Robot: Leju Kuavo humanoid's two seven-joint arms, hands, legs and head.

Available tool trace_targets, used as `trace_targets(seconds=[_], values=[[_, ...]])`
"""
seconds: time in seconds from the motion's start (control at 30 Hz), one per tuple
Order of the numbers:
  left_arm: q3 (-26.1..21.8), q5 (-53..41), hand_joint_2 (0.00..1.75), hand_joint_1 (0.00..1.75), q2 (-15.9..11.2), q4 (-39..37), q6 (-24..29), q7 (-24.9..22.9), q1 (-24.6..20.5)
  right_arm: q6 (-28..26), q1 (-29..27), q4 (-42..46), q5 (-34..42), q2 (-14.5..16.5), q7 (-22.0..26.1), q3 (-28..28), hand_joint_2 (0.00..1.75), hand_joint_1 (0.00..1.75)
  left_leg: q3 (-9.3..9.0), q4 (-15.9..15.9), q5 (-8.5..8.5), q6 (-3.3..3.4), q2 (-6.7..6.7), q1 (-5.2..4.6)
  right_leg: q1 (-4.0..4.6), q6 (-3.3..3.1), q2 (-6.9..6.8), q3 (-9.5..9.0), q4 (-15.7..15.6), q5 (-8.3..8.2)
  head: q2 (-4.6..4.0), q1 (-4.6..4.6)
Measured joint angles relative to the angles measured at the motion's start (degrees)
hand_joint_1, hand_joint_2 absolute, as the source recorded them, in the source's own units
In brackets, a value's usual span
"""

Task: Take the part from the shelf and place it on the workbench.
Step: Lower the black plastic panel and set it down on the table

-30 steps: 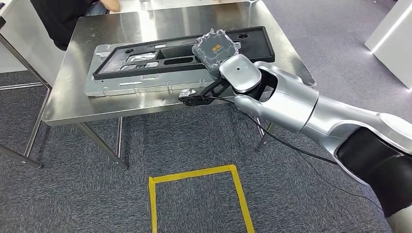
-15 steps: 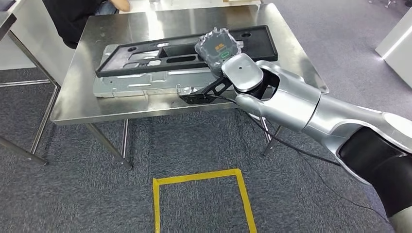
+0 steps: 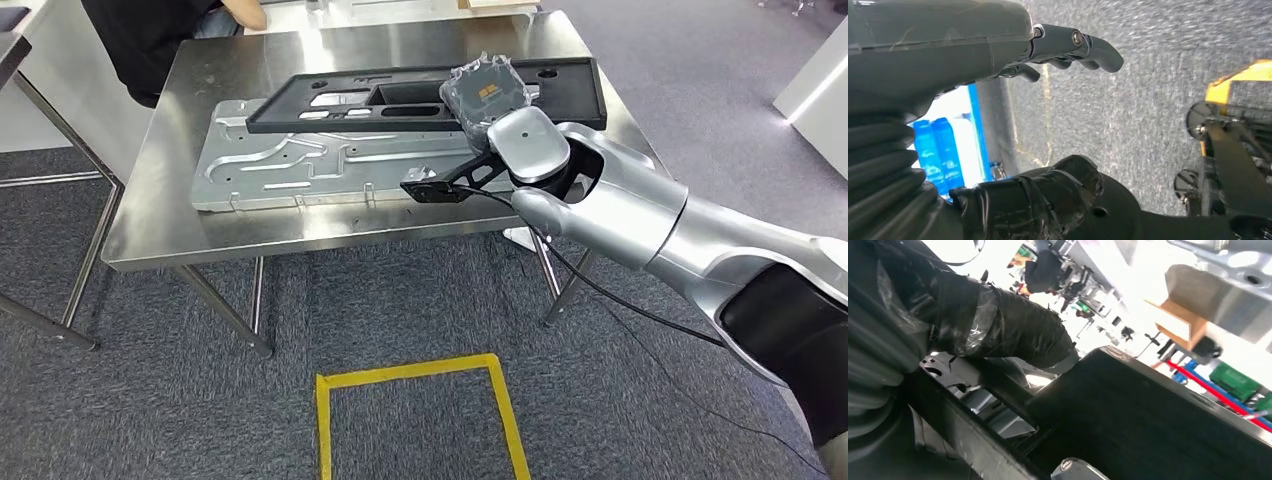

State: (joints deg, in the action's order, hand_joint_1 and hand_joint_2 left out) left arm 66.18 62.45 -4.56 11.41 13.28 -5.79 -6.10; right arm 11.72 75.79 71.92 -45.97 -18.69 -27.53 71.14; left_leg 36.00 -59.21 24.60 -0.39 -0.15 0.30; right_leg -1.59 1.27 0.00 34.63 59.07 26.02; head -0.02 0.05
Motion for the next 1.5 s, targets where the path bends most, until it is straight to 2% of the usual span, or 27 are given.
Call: trace_targets(seconds=[0.07, 0.13, 0.23, 0.27, 0.3, 0.33, 0.37, 0.43, 0.47, 0.57, 0.63, 0.73, 0.77, 0.8, 0.83, 0.9, 0.97, 1.03, 1.13, 1.17, 1.23, 1.27, 1.3, 1.33, 1.4, 1.43, 1.5], values=[[0.0, 0.0, 1.75, 0.0, -0.03, 0.0, 0.01, 0.03, -0.04, -0.01, -0.06, 0.16, 0.03, -0.34, 0.0, -0.2, 1.75, 1.75, -0.28, 0.54, -0.01, 0.66, -0.04, 0.03, -0.05, 0.62, -0.05, -0.02, -0.05, 0.16, 0.0, 0.07], [0.0, 0.01, 1.75, 0.0, -0.04, 0.0, 0.01, 0.05, -0.01, -0.04, -0.02, 0.35, 0.03, -0.66, 0.0, -0.47, 1.75, 1.75, -0.87, 1.18, -0.11, 1.47, 0.0, 0.2, -0.03, 0.93, -0.04, 1.16, 2.53, 1.69, -0.01, 0.15], [0.0, 0.01, 1.75, 0.0, -0.05, 0.0, 0.02, 0.08, -0.09, -0.09, -0.18, 0.59, 0.07, -1.1, -0.09, -0.69, 1.75, 1.75, -1.29, 1.32, 0.2, 2.37, -0.03, 0.17, 0.18, 1.0, 0.03, 6.87, 13.1, 5.71, 0.0, 0.34], [0.0, -0.01, 1.75, 0.0, -0.07, 0.0, 0.04, 0.09, -0.11, -0.09, -0.39, 0.6, 0.12, -1.28, -0.19, -0.68, 1.75, 1.75, -1.42, 1.25, 0.37, 2.5, -0.12, 0.12, 0.21, 1.04, 0.03, 8.49, 15.52, 5.97, 0.01, 0.37], [-0.01, -0.02, 1.75, 0.0, -0.08, 0.0, 0.05, 0.11, -0.11, -0.11, -0.58, 0.61, 0.15, -1.46, -0.33, -0.68, 1.75, 1.75, -1.57, 1.14, 0.59, 2.55, -0.24, 0.08, 0.21, 1.03, 0.02, 9.17, 15.89, 5.16, 0.0, 0.37], [-0.01, -0.02, 1.75, 0.0, -0.09, 0.0, 0.08, 0.13, -0.09, -0.15, -0.7, 0.64, 0.19, -1.63, -0.49, -0.7, 1.75, 1.75, -1.74, 0.93, 0.88, 2.51, -0.35, 0.07, 0.19, 0.96, 0.01, 8.7, 13.92, 3.31, 0.0, 0.38], [-0.02, -0.02, 1.75, 0.0, -0.09, 0.0, 0.08, 0.13, -0.07, -0.2, -0.7, 0.7, 0.2, -1.77, -0.6, -0.78, 1.75, 1.75, -1.91, 0.65, 1.24, 2.38, -0.46, 0.07, 0.18, 0.85, 0.0, 7.32, 10.27, 0.92, 0.01, 0.39], [-0.02, -0.02, 1.75, 0.0, -0.08, 0.0, 0.06, 0.11, -0.04, -0.38, -0.58, 0.88, 0.21, -2.0, -0.74, -1.07, 1.75, 1.75, -1.93, -0.1, 2.06, 1.89, -0.63, -0.13, 0.28, 0.54, 0.03, 4.3, 3.59, -1.9, 0.01, 0.36], [-0.02, -0.02, 1.75, 0.0, -0.09, 0.0, 0.04, 0.11, -0.05, -0.46, -0.59, 0.96, 0.21, -2.07, -0.76, -1.2, 1.75, 1.75, -1.86, -0.34, 2.33, 1.61, -0.69, -0.22, 0.39, 0.36, 0.06, 3.52, 1.92, -2.25, 0.01, 0.34], [-0.02, -0.04, 1.75, 0.0, -0.1, 0.0, 0.01, 0.12, -0.06, -0.58, -0.85, 1.05, 0.22, -2.19, -0.77, -1.35, 1.75, 1.75, -1.77, -0.31, 2.62, 0.9, -0.76, -0.23, 0.51, -0.34, 0.14, 3.2, 1.18, -2.03, 0.0, 0.37], [-0.03, -0.04, 1.75, 0.0, -0.11, 0.0, -0.01, 0.15, -0.02, -0.65, -0.91, 1.07, 0.22, -2.24, -0.77, -1.48, 1.75, 1.75, -0.98, -2.08, 3.82, 0.3, -0.56, -0.15, 0.22, -0.89, 0.12, 2.84, 0.81, -2.02, 0.0, 0.25], [-0.04, -0.08, 1.75, 0.0, -0.11, 0.0, -0.07, 0.16, -0.06, -0.92, -1.12, 1.05, 0.2, -2.25, -0.5, -1.67, 1.75, 1.75, 4.04, -11.77, 7.66, -0.49, -0.27, 0.1, 0.07, -1.46, 0.1, 2.28, 0.62, -1.71, 0.0, 0.08], [-0.04, -0.12, 1.75, 0.0, -0.12, 0.0, -0.13, 0.11, -0.07, -0.97, -1.33, 1.01, 0.15, -2.25, -0.22, -1.67, 1.75, 1.75, 5.76, -14.56, 8.16, -0.61, -0.25, 0.17, 0.09, -1.54, 0.1, 2.08, 0.62, -1.55, 0.0, 0.08], [-0.04, -0.16, 1.75, 0.0, -0.12, 0.0, -0.22, 0.04, -0.07, -0.99, -1.6, 0.94, 0.09, -2.25, 0.12, -1.65, 1.75, 1.75, 6.7, -15.63, 7.67, -0.64, -0.25, 0.2, 0.11, -1.57, 0.11, 1.83, 0.62, -1.37, 0.01, 0.07], [-0.04, -0.2, 1.75, 0.0, -0.12, 0.0, -0.3, -0.03, -0.05, -1.01, -1.85, 0.84, 0.03, -2.25, 0.46, -1.63, 1.75, 1.75, 6.52, -14.39, 6.1, -0.57, -0.24, 0.21, 0.11, -1.53, 0.14, 1.52, 0.62, -1.17, 0.01, 0.08], [-0.03, -0.22, 1.75, 0.0, -0.15, 0.0, -0.38, -0.1, 0.0, -1.15, -2.11, 0.58, -0.14, -2.23, 0.91, -1.63, 1.75, 1.75, 3.71, -7.16, 1.6, -0.06, -0.23, 0.14, 0.11, -1.36, 0.18, 0.87, 0.6, -0.76, 0.01, 0.08], [-0.03, -0.23, 1.75, 0.0, -0.25, 0.0, -0.38, -0.1, -0.04, -1.55, -2.11, 0.21, -0.39, -2.22, 1.09, -1.64, 1.75, 1.75, 0.95, -1.09, -0.56, 0.56, -0.19, -0.23, 0.23, -0.91, 0.19, 0.61, 0.51, -0.5, 0.01, 0.1], [-0.04, -0.32, 1.75, 0.0, -0.32, 0.0, -0.38, -0.09, -0.13, -1.91, -2.15, -0.17, -0.6, -2.22, 1.19, -1.64, 1.75, 1.75, 0.21, 0.34, -0.32, 0.92, -0.22, -0.6, 0.28, -0.29, 0.16, 0.57, 0.25, -0.48, 0.01, 0.11], [-0.04, -0.41, 1.75, 0.0, -0.29, 0.0, -0.44, -0.07, -0.09, -2.13, -2.24, -0.46, -0.8, -2.22, 1.46, -1.67, 1.75, 1.75, -0.86, 1.73, -0.64, 1.65, -0.2, -0.22, 0.34, 0.53, 0.1, 0.75, 1.12, 0.41, 0.0, 0.29], [-0.04, -0.41, 1.75, 0.0, -0.28, 0.0, -0.49, -0.05, -0.07, -2.36, -2.24, -0.51, -0.9, -2.17, 1.6, -1.68, 1.75, 1.75, -1.27, 2.2, -0.75, 1.93, -0.16, -0.06, 0.4, 0.63, 0.1, 1.74, 3.23, 1.57, 0.0, 0.41], [-0.04, -0.39, 1.75, 0.0, -0.28, 0.0, -0.63, -0.02, -0.12, -3.22, -2.56, -0.81, -1.25, -1.88, 2.18, -1.63, 1.75, 1.75, -1.52, 2.32, -0.63, 2.36, -0.14, -0.06, 0.43, 0.7, 0.1, 5.44, 10.31, 4.51, 0.01, 0.54], [-0.04, -0.37, 1.75, 0.0, -0.28, 0.0, -0.67, 0.01, -0.18, -3.79, -2.95, -1.17, -1.49, -1.6, 2.64, -1.55, 1.75, 1.75, -1.54, 2.22, -0.5, 2.5, -0.17, -0.07, 0.44, 0.75, 0.11, 7.31, 13.49, 5.37, 0.01, 0.56], [-0.04, -0.34, 1.75, 0.0, -0.29, 0.0, -0.76, 0.07, -0.21, -4.38, -3.43, -1.72, -1.71, -1.22, 3.19, -1.44, 1.75, 1.75, -1.57, 2.08, -0.32, 2.57, -0.25, -0.08, 0.41, 0.8, 0.09, 8.44, 15.04, 5.26, 0.0, 0.56], [-0.04, -0.3, 1.75, 0.0, -0.29, 0.0, -0.85, 0.18, -0.22, -4.96, -3.87, -2.38, -1.86, -0.75, 3.7, -1.33, 1.75, 1.75, -1.62, 1.88, -0.1, 2.55, -0.34, -0.07, 0.35, 0.82, 0.08, 8.49, 14.33, 4.06, 0.0, 0.57], [-0.04, -0.22, 1.75, 0.0, -0.27, 0.0, -1.04, 0.4, -0.18, -6.03, -4.36, -3.74, -1.95, 0.36, 4.49, -1.21, 1.75, 1.75, -1.64, 1.13, 0.6, 2.19, -0.53, -0.02, 0.16, 0.78, 0.04, 5.98, 7.88, 0.22, 0.0, 0.56], [-0.04, -0.19, 1.75, 0.0, -0.27, 0.0, -1.08, 0.48, -0.19, -6.53, -4.4, -4.32, -1.94, 0.94, 4.8, -1.2, 1.75, 1.75, -1.48, 0.54, 1.03, 1.88, -0.62, -0.11, 0.17, 0.68, 0.05, 4.45, 4.56, -1.04, 0.01, 0.54], [-0.04, -0.1, 1.75, 0.0, -0.32, 0.0, -1.11, 0.55, -0.19, -7.29, -4.46, -5.4, -1.92, 2.04, 5.51, -1.18, 1.75, 1.75, -1.13, -0.15, 1.56, 1.3, -0.79, -0.28, 0.34, 0.25, 0.12, 2.91, 1.5, -1.54, 0.01, 0.47]])
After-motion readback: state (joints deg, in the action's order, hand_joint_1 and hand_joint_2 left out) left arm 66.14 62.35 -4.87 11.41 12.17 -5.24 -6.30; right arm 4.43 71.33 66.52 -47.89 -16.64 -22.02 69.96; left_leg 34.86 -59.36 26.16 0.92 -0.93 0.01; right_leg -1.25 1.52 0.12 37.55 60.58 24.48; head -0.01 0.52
